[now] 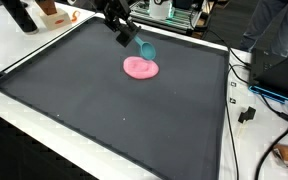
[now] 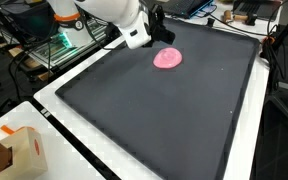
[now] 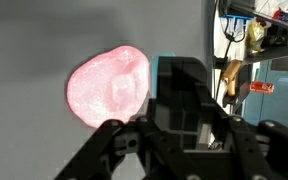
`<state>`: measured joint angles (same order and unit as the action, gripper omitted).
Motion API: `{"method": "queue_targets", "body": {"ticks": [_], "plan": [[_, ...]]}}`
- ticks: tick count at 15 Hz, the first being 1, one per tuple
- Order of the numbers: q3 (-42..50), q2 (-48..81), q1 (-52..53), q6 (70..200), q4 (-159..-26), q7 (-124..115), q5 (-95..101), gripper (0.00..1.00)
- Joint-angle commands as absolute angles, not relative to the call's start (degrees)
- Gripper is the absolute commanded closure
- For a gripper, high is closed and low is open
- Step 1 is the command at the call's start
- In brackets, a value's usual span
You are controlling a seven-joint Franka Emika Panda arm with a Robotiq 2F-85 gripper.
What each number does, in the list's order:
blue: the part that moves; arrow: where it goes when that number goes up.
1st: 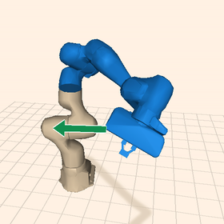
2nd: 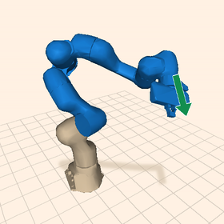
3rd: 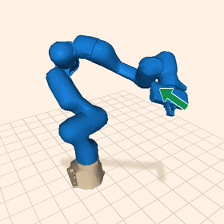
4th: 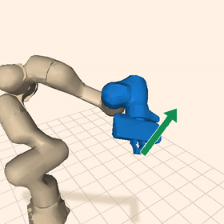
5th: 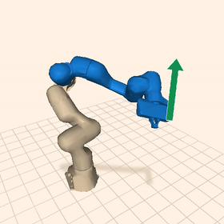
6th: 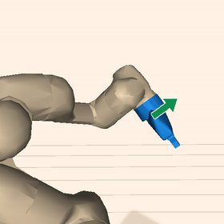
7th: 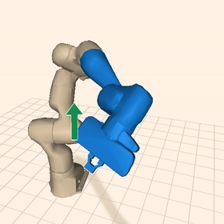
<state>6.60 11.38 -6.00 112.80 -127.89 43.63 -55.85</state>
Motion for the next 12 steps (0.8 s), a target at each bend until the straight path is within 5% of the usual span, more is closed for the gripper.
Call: {"method": "queue_targets", "body": {"ticks": [1,12], "plan": [[5.67,13.50,-6.88,114.86,-127.69,45.79,-59.67,0.74],[5.37,18.79,-7.10,116.76,-126.42,46.90,-62.58,0.74]]}}
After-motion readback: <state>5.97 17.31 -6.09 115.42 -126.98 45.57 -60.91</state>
